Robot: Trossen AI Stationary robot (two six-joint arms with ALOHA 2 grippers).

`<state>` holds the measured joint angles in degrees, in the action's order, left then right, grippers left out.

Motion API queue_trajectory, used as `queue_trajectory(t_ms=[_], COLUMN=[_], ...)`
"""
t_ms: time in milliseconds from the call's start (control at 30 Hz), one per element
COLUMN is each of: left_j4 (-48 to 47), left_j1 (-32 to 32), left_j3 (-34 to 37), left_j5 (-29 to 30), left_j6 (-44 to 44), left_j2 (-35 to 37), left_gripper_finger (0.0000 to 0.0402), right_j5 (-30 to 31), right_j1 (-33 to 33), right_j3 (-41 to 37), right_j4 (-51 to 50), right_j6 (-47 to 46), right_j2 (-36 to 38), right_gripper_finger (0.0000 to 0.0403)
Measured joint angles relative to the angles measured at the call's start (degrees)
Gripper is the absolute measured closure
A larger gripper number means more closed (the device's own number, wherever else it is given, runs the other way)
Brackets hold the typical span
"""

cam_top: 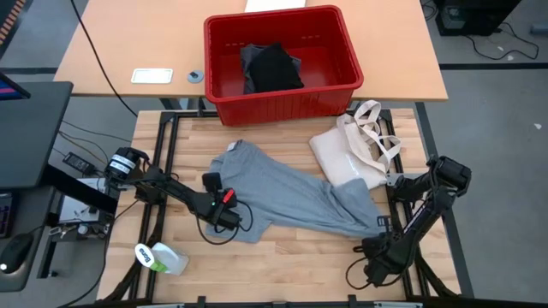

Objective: Fold Laundry from Bin
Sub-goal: Fold the gray shirt

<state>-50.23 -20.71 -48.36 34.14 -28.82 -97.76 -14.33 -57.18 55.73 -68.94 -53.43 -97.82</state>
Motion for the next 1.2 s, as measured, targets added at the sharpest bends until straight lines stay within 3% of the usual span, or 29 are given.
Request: queue_trajectory(t_ms=[133,367,500,767,900,1200], left_j4=[-3.44,-4.79,-4.79,-8.09,-12.16,-9.72], left_j1=[-0.04,-0.04,-0.04,-0.15,-0.15,-0.15], left_j3=[0.00,0.02,0.02,0.03,0.07,0.07], left_j5=[-0.87,-1.69,-1.67,-1.92,-1.94,-1.83], left_j6=[-0.02,-0.09,-0.11,-0.07,-0.65,-0.73], left_j2=[0.00,0.00,0.00,0.00,0.00,0.00], left_gripper_finger=[0.0171,0.0171,0.0171,0.0171,0.0171,0.0171], right_j5=[-6.47,-4.75,-4.18,-10.12,-10.08,-4.84], right_j1=[-1.20,-1.62,-1.74,-1.90,-1.93,-2.00], right_j3=[-0.17,-0.23,-0.27,-0.20,0.98,6.73], right_j4=[-4.94,1.67,1.18,0.19,-0.24,-4.91], right_j6=[-0.46,-4.57,-8.31,-12.25,-14.40,-20.30], right_j2=[0.04,0.02,0.04,0.04,0.04,0.07], right_gripper_finger=[0.0376,0.0382,0.0345,0.0247,0.0231,0.0216])
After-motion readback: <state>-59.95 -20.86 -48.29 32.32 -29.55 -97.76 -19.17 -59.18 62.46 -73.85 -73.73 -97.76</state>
